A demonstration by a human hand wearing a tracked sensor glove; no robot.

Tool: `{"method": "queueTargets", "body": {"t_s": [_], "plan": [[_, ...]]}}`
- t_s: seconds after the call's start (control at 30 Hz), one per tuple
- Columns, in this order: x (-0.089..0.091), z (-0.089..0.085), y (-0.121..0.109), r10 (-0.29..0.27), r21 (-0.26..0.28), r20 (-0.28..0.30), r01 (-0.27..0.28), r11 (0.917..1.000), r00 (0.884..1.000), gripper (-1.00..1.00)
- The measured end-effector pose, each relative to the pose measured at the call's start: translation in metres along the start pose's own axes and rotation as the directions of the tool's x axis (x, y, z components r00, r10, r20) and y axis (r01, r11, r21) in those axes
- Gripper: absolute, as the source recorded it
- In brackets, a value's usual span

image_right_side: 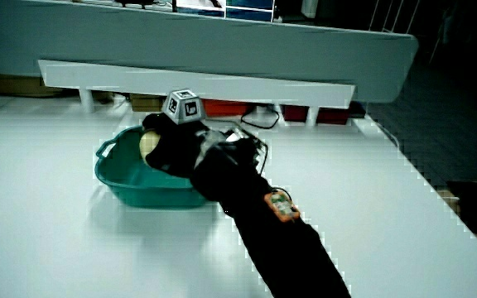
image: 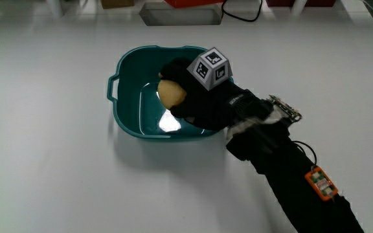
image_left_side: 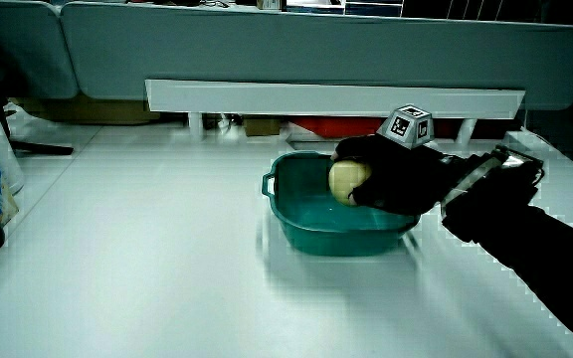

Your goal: Place pear into plate

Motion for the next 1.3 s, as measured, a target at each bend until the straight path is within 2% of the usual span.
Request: {"method": "queueTargets", "body": {"t_s": [0.23,0.3,0.5,0.6,0.73,0.8,0.87,0.97,1.0,1.03,1.07,1.1,1.17,1.2,1.3], "plan": [[0.01,-0.006,0.008,-0.032,-0.043,-0.028,0.03,0.9986,0.999,0.0],[0.012,-0.013,0.01,-0.052,-0.039,-0.024,0.051,0.998,0.998,0.0],[0.015,-0.035,0.023,-0.102,-0.075,-0.027,0.1,0.9922,0.994,0.0],[0.01,-0.038,0.027,-0.105,-0.078,-0.024,0.103,0.9916,0.994,0.0],[0.013,-0.053,0.031,-0.127,-0.112,-0.017,0.124,0.9858,0.992,0.0],[0.018,-0.062,0.033,-0.151,-0.132,0.006,0.15,0.9797,0.989,0.0],[0.019,-0.063,0.032,-0.157,-0.127,-0.005,0.156,0.9796,0.988,0.0],[0.017,-0.072,0.033,-0.149,-0.159,0.009,0.149,0.976,0.989,0.0],[0.018,-0.073,0.033,-0.164,-0.148,0.014,0.164,0.9753,0.986,0.0],[0.018,-0.071,0.032,-0.156,-0.147,0.011,0.156,0.9767,0.988,0.0],[0.019,-0.074,0.034,-0.16,-0.166,0.005,0.158,0.9733,0.987,0.0],[0.017,-0.071,0.034,-0.161,-0.146,0.017,0.162,0.976,0.987,0.0],[0.017,-0.073,0.034,-0.153,-0.162,0.009,0.152,0.975,0.988,0.0],[0.015,-0.069,0.031,-0.155,-0.144,0.013,0.156,0.9773,0.988,0.0],[0.016,-0.074,0.032,-0.16,-0.153,0.005,0.159,0.9753,0.987,0.0]]}}
